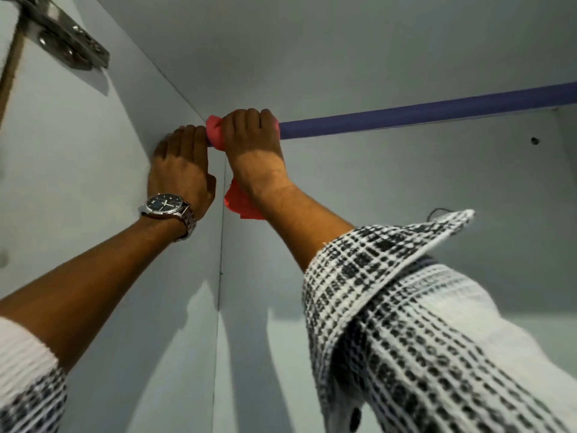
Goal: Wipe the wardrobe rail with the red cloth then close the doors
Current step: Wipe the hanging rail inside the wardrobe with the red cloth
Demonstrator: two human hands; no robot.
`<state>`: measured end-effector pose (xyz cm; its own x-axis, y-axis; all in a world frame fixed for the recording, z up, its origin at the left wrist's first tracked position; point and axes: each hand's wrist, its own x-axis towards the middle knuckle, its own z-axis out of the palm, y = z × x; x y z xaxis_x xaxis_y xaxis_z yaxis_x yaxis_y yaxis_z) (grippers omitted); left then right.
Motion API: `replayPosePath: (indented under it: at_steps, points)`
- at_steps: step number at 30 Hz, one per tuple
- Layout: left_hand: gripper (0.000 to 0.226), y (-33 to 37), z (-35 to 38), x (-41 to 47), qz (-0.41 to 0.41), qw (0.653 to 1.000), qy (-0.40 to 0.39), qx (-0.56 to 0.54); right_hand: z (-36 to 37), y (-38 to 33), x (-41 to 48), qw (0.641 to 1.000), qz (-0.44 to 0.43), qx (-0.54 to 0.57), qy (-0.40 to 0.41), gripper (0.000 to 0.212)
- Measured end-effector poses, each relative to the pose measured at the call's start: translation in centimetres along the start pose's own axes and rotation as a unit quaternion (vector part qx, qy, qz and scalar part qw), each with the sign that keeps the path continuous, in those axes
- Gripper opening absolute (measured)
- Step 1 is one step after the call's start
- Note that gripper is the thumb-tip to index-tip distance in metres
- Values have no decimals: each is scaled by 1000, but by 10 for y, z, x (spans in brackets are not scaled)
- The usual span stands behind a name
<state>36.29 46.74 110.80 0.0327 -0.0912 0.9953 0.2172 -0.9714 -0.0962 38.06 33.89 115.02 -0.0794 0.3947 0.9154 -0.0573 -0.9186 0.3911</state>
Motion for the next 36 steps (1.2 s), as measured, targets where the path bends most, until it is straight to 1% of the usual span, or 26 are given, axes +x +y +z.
replayPosePath:
  at_steps: [3, 5, 7, 9, 11, 14, 16, 18, 21, 26, 28, 32, 36]
  points:
    - [59, -1, -4, 0, 8, 1000, -13, 19, 2, 2, -1, 1000, -9, 0, 12, 46]
    - [56, 1, -7, 2, 16, 999, -22, 33, 5, 12, -5, 1000, -27, -4, 13, 47]
    - [56, 3, -8, 3, 8, 999, -30, 37, 10, 28, -11, 999, -28, -8, 26, 48]
    - [61, 8, -6, 2, -1, 999, -24, 35, 15, 53, -19, 999, -25, -8, 38, 46]
    - [68, 26, -2, 2, 23, 1000, 0, 16, 22, 87, -30, 998, -27, -6, 50, 42]
    - [72, 78, 2, 5, 89, 994, 52, -31, 29, 140, -50, 998, -31, 0, 58, 40]
    - [73, 123, 2, 8, 95, 990, 81, -70, 33, 172, -64, 997, -17, 2, 69, 38]
    - [73, 164, 1, 12, 77, 989, 91, -93, 36, 202, -77, 997, -5, 2, 71, 38]
    - [76, 217, 0, 19, 31, 988, 90, -123, 39, 248, -96, 998, -10, -6, 62, 46]
    - [72, 284, -8, 32, 34, 984, 101, -139, 39, 312, -126, 999, 4, -10, 51, 56]
    - [71, 307, -12, 38, 34, 982, 108, -153, 38, 332, -136, 999, 11, -10, 52, 58]
    - [76, 345, -18, 43, 16, 982, 92, -165, 35, 368, -155, 998, 27, -12, 59, 59]
    - [81, 360, -20, 44, 9, 980, 88, -176, 26, 407, -175, 998, 41, -33, 25, 59]
